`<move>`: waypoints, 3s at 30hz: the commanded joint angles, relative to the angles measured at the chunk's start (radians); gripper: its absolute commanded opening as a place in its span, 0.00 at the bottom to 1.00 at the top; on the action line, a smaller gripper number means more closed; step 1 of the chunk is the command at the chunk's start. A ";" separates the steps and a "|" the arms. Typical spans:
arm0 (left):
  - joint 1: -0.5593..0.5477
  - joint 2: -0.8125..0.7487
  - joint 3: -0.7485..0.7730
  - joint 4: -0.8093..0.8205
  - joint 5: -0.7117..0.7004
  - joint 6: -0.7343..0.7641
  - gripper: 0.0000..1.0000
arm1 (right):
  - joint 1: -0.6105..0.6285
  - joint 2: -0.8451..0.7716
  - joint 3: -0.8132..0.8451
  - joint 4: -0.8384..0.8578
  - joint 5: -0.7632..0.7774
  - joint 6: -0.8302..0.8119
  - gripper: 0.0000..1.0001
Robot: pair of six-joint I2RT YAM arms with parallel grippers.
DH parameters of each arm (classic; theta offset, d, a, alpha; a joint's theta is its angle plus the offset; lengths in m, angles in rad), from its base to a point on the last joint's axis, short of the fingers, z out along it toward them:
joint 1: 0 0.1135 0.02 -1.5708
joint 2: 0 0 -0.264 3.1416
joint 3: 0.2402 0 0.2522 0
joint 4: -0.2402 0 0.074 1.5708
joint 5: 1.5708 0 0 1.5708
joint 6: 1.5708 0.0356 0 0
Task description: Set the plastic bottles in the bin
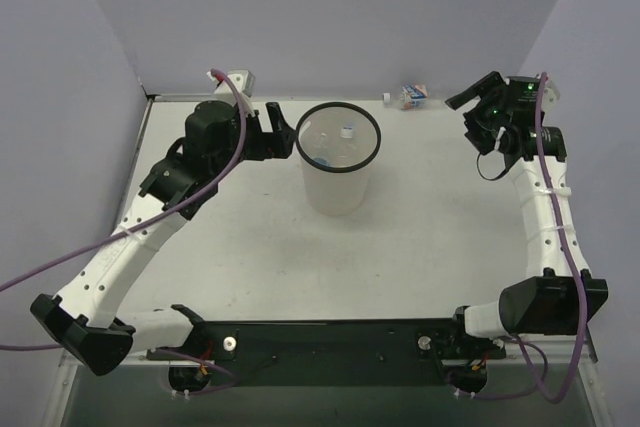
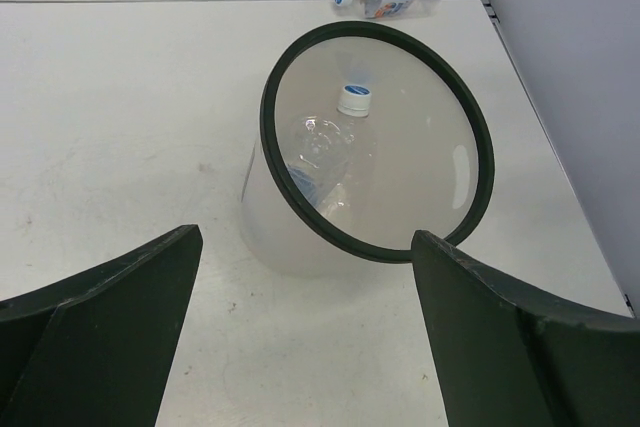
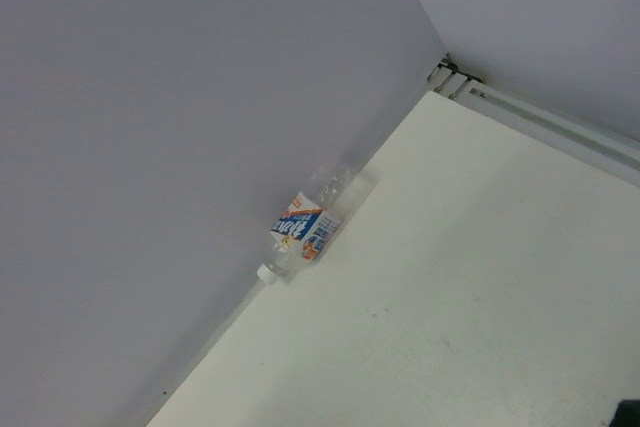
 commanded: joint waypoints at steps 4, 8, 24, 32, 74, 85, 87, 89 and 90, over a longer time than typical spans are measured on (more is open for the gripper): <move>0.011 -0.094 -0.002 -0.022 0.011 0.017 0.97 | -0.009 0.034 -0.044 0.184 0.038 0.104 0.83; 0.011 -0.121 -0.003 -0.042 0.007 0.027 0.98 | -0.017 0.098 -0.018 0.217 0.024 0.095 0.84; 0.017 -0.101 0.017 -0.053 -0.031 0.021 0.97 | -0.041 0.590 0.345 0.296 0.002 0.222 0.86; 0.017 -0.071 0.024 -0.019 -0.055 -0.002 0.97 | -0.024 0.773 0.467 0.313 0.044 0.339 0.87; 0.040 0.119 0.141 0.023 -0.069 0.048 0.98 | 0.023 1.253 0.810 0.446 0.137 0.509 0.87; 0.051 0.176 0.182 0.026 -0.058 0.054 0.97 | 0.025 1.356 0.887 0.538 0.193 0.546 0.84; 0.051 0.188 0.198 0.027 -0.055 0.057 0.97 | 0.025 1.375 0.895 0.558 0.197 0.554 0.83; 0.052 0.196 0.207 0.026 -0.052 0.060 0.97 | 0.025 1.387 0.915 0.576 0.199 0.558 0.81; 0.052 0.204 0.214 0.023 -0.052 0.060 0.97 | 0.023 1.402 0.922 0.584 0.199 0.559 0.80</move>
